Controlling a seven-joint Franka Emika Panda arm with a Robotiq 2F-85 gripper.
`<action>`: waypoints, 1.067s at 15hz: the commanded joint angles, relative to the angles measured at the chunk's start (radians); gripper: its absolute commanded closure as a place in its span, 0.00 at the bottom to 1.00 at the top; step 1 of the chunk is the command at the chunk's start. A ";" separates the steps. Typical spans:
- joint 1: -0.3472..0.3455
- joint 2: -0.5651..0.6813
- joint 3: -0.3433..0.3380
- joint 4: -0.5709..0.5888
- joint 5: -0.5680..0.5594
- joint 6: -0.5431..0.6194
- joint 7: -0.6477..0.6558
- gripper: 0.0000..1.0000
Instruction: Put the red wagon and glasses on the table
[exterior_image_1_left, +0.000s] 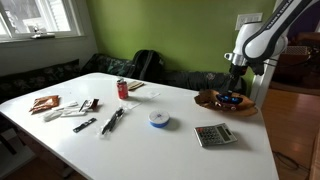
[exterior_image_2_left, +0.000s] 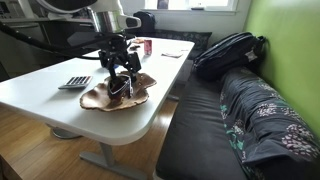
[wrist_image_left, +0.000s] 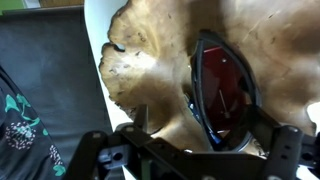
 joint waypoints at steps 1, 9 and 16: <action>0.092 0.000 -0.086 0.003 0.046 0.005 -0.031 0.00; 0.073 0.064 -0.104 0.038 0.150 0.019 -0.108 0.00; 0.027 0.176 -0.027 0.138 0.306 0.002 -0.211 0.07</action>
